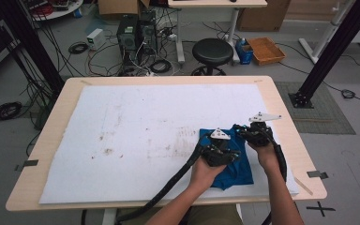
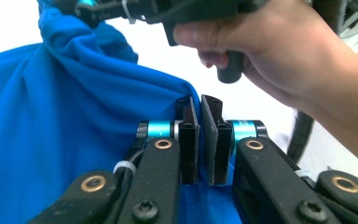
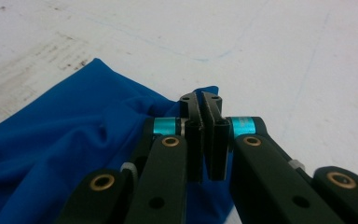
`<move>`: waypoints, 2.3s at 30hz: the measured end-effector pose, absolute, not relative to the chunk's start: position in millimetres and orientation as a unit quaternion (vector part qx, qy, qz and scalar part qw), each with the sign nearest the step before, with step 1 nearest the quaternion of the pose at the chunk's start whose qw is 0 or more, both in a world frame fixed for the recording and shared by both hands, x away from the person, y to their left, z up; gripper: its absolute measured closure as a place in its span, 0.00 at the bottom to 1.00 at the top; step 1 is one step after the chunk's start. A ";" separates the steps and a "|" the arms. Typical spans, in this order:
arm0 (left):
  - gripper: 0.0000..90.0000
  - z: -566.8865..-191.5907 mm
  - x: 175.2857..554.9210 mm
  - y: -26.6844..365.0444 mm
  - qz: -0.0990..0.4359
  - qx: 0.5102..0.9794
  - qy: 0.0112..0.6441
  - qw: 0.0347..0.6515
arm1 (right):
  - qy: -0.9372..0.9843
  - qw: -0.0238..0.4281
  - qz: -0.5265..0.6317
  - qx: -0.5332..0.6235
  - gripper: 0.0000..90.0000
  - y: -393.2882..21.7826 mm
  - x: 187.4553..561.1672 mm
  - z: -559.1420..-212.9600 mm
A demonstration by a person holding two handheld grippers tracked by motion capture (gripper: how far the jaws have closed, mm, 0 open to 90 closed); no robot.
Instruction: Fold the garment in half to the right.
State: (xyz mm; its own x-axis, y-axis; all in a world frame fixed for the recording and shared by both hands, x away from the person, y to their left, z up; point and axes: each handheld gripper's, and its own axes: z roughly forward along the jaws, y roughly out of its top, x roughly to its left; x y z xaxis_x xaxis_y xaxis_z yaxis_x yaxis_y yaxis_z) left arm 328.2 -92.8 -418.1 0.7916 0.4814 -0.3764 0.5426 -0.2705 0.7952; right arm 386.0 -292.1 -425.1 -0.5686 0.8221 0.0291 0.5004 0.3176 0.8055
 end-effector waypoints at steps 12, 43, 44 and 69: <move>0.44 -405.1 332.1 -43.1 0.082 0.768 0.311 0.553 | 0.731 0.226 0.435 0.475 0.55 -328.6 356.9 -419.5; 0.35 -425.3 307.1 174.7 0.204 0.679 0.400 0.581 | 0.861 0.199 0.267 0.384 0.81 -316.2 273.5 -422.4; 0.35 -425.6 307.5 174.6 0.202 0.679 0.399 0.582 | 0.854 0.204 0.284 0.386 0.78 -315.8 274.9 -417.4; 0.35 -430.3 307.0 175.6 0.185 0.685 0.397 0.583 | 0.840 0.208 0.314 0.390 0.73 -251.1 378.8 -402.0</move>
State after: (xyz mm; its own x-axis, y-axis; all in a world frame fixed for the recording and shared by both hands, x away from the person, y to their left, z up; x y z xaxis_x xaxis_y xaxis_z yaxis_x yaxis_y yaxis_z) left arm 307.0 175.6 -430.3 0.6171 0.7586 -0.2091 0.3282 -0.0066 0.9446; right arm 378.8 -251.1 -402.0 -0.6089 0.7863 -0.1046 0.5244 0.4980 0.6907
